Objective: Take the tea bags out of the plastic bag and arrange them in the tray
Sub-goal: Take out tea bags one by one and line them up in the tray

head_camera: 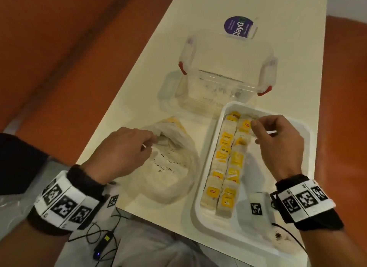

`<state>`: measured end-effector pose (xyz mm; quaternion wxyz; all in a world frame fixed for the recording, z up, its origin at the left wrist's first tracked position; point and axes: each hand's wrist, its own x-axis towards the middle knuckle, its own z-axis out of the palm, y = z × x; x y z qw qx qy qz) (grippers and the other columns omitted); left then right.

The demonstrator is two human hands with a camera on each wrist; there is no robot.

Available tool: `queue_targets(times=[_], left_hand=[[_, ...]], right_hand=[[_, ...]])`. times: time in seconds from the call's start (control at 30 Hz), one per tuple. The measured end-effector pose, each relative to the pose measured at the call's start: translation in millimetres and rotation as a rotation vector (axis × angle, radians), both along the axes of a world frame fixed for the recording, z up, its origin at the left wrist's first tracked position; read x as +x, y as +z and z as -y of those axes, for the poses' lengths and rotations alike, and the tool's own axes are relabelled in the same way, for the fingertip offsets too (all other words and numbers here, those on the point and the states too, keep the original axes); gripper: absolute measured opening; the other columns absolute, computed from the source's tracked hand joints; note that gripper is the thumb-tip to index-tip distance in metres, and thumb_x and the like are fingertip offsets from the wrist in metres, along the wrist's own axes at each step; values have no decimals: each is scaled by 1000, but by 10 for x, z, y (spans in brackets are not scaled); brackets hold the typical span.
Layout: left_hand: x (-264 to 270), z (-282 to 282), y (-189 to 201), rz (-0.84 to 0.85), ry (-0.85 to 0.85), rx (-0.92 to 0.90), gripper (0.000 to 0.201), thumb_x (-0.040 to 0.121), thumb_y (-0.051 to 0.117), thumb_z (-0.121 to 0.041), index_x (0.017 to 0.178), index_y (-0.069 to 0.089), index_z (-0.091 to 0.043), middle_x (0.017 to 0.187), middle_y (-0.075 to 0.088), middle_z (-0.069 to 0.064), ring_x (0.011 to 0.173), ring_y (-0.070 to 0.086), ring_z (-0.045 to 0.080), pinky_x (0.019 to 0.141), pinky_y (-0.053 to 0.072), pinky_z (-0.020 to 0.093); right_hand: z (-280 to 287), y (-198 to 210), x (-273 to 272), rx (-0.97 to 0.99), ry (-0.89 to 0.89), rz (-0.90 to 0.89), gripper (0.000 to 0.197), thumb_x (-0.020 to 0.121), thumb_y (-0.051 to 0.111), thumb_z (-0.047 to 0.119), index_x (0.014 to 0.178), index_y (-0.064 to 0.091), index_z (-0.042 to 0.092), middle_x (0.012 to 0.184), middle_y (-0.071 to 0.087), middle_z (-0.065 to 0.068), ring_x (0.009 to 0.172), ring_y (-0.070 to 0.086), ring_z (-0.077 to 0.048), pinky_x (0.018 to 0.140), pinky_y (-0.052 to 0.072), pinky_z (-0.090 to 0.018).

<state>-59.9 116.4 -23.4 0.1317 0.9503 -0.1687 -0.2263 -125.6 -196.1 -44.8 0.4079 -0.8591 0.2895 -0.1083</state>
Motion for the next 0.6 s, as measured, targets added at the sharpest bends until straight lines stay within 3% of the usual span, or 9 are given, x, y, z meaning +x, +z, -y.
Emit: queue_targets(times=[0.07,0.13,0.23,0.33,0.4,0.5,0.6], left_hand=[[6,70,-49,5,-13,-4,36,97,53,-23,131,59,-34,117,69,-16,98,65,11,81,51,29],[1,146,-87,20,-11,-44,36,97,51,-20,130,57,-32,121,69,-13,100,66,15,78,49,29],[-4,259,-148,49,-23,-87,34,95,51,-19,125,53,-33,118,68,-12,97,66,18,76,51,34],[-48,368,-208,108,-33,-84,33,94,55,-24,126,50,-32,116,60,-7,93,63,20,66,46,33],[-98,451,-249,157,-63,-3,39,92,59,-32,130,48,-32,120,51,-3,92,61,22,60,39,31],[-120,569,-327,196,-68,69,46,90,62,-45,132,45,-35,125,45,0,97,61,22,59,42,31],[-42,675,-390,245,-35,125,48,90,60,-51,130,49,-28,131,44,5,98,62,24,58,39,32]], right_hand=[[-311,218,-55,-41,247,35,14,89,67,47,92,60,35,93,67,19,76,65,-7,71,54,-39],[-586,359,-77,-154,529,-9,23,86,63,57,97,53,39,104,60,20,86,58,-5,65,48,-35],[-865,373,12,-345,769,-134,43,79,65,64,100,43,34,103,54,13,93,48,-13,63,39,-35],[-962,252,179,-477,794,-234,42,86,66,47,98,31,27,78,51,12,73,52,-21,60,30,-34],[-914,151,259,-416,747,-223,30,90,60,30,97,31,25,72,58,6,64,57,-27,56,30,-33],[-800,113,309,-279,655,-182,24,88,59,19,92,36,23,69,56,4,58,53,-24,52,31,-32],[-730,117,309,-225,622,-171,22,85,59,13,86,38,21,63,51,4,53,45,-18,49,28,-31]])
